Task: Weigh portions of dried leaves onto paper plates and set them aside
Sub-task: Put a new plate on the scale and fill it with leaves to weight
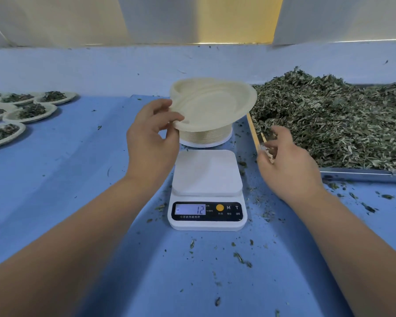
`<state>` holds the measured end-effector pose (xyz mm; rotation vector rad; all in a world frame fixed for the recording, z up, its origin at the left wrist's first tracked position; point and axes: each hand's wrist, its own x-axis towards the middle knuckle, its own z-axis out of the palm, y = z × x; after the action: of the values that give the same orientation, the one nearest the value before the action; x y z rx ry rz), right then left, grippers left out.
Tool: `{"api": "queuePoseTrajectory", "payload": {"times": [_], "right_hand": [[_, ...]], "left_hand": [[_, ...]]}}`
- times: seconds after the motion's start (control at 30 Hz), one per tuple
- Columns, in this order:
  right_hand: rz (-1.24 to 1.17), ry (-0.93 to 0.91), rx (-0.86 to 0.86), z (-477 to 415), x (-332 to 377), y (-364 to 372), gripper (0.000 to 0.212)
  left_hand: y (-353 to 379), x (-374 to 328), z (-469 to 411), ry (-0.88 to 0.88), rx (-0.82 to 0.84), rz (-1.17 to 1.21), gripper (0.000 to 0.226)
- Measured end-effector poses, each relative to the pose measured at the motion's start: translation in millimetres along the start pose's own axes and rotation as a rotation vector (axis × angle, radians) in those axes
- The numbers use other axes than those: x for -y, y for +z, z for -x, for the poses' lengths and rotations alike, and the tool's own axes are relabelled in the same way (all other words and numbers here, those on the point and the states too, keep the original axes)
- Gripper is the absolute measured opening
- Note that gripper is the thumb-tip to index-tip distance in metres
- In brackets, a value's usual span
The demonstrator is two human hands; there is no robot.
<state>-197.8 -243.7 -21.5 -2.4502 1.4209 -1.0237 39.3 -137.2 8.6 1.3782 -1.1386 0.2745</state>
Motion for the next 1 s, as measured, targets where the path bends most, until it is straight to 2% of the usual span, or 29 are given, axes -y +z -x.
{"api": "queuePoseTrajectory", "payload": {"times": [0.1, 0.2, 0.33, 0.47, 0.57, 0.63, 0.77, 0.87, 1.0], "right_hand": [[-0.261, -0.068, -0.048, 4, 11, 1, 0.072], [-0.381, -0.163, -0.077, 11, 22, 4, 0.079], [-0.385, -0.267, -0.118, 18, 34, 8, 0.054], [-0.294, -0.379, -0.233, 20, 35, 11, 0.031], [-0.289, -0.355, -0.229, 20, 32, 12, 0.027], [-0.265, -0.336, -0.207, 19, 29, 12, 0.028], [-0.174, -0.347, -0.095, 18, 24, 10, 0.038], [-0.126, -0.34, -0.001, 18, 24, 8, 0.047], [-0.135, -0.29, 0.079, 17, 24, 0, 0.07]], "left_hand": [[-10, 7, 9, 0.028, 0.011, 0.027, 0.026], [-17, 15, 21, 0.085, 0.041, -0.015, 0.025], [-24, 27, 30, 0.088, 0.066, -0.004, 0.031], [-30, 29, 29, -0.093, 0.147, 0.036, 0.035], [-28, 32, 29, -0.344, 0.202, 0.177, 0.031], [-27, 37, 29, -0.42, 0.218, 0.167, 0.029], [-26, 49, 29, -0.417, 0.273, 0.015, 0.023], [-28, 54, 28, -0.454, 0.278, -0.041, 0.027], [-30, 56, 24, -0.621, 0.227, 0.078, 0.026]]}}
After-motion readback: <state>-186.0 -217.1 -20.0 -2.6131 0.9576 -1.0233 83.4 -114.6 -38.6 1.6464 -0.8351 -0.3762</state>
